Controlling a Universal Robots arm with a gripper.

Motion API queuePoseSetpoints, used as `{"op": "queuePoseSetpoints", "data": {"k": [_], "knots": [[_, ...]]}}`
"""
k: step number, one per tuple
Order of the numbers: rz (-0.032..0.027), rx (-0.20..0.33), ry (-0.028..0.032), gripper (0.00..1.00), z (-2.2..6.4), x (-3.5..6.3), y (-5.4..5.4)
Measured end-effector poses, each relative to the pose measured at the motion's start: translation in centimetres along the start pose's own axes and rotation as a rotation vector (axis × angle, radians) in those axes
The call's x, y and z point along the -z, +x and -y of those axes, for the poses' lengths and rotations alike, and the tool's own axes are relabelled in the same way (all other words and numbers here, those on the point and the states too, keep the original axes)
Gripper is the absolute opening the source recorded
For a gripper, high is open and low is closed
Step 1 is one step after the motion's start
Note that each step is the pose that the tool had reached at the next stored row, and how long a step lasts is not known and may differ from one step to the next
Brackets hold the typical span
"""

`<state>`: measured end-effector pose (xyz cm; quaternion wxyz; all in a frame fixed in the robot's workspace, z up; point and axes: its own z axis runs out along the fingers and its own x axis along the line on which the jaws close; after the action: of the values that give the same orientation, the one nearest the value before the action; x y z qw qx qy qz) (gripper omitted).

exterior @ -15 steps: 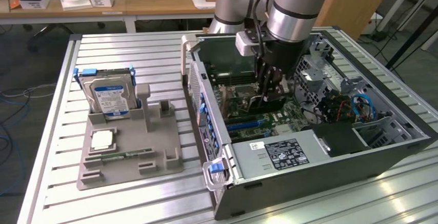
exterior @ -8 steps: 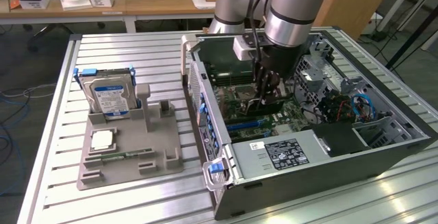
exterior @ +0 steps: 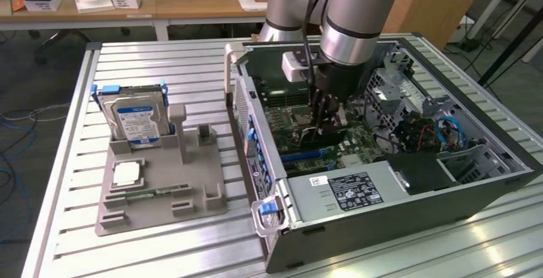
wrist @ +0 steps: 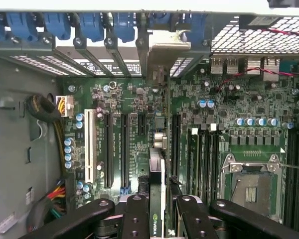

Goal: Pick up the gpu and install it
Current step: 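Insert the gpu into the slot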

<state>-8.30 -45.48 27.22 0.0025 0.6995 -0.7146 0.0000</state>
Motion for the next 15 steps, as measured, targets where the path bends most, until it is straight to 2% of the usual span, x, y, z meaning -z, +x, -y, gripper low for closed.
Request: {"op": "queuePoseSetpoints", "data": {"k": [6,15], "knots": [[-0.001,0.0,0.0,0.26,-0.4,-0.29,0.0],[-0.0009,0.0,0.0001,0.26,-0.42,-1.13,0.0]]}}
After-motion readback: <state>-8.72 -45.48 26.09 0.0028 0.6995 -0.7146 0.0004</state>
